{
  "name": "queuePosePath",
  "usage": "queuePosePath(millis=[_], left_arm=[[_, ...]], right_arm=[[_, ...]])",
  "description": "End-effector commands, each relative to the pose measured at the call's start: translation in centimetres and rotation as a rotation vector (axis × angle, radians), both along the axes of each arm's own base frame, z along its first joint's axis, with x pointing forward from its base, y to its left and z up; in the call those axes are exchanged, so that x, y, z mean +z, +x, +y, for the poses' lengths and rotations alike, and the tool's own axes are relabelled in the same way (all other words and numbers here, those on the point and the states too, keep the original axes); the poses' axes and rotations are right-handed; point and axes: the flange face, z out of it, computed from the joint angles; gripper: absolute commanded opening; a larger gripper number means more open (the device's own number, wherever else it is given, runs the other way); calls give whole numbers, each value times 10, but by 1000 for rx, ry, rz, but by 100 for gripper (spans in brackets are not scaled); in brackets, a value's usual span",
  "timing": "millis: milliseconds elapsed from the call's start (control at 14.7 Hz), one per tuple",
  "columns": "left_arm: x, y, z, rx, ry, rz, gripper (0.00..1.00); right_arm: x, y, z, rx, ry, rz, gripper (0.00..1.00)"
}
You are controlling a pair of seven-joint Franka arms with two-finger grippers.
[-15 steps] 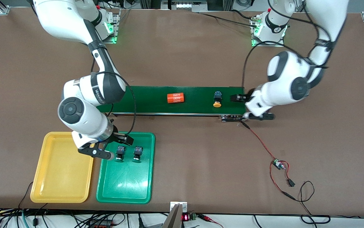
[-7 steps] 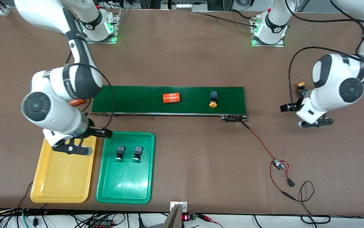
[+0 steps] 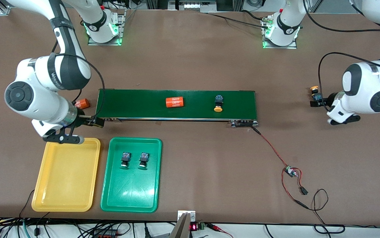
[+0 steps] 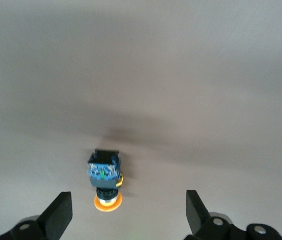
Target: Sort buttons by color to trays
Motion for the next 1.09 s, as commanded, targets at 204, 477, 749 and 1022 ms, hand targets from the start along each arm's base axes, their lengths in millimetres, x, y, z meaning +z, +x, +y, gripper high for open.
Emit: queuePosePath(millis=[204,477,749,1022], left_arm=[[-50,-40,18,-32,8,24,100],[-70,-51,30,-49,5,45,100],[-75,-58,28,-99,-26,57,48],[-41,-42,32,-123,-22,-8,20]], right_arm=[[-8,-28,55,81,-13,19,100],[-9,-32,68,64,-14,21,100],[-11,-32,68,58,-11,25,100],[-10,-32,67,45,-7,25,100]])
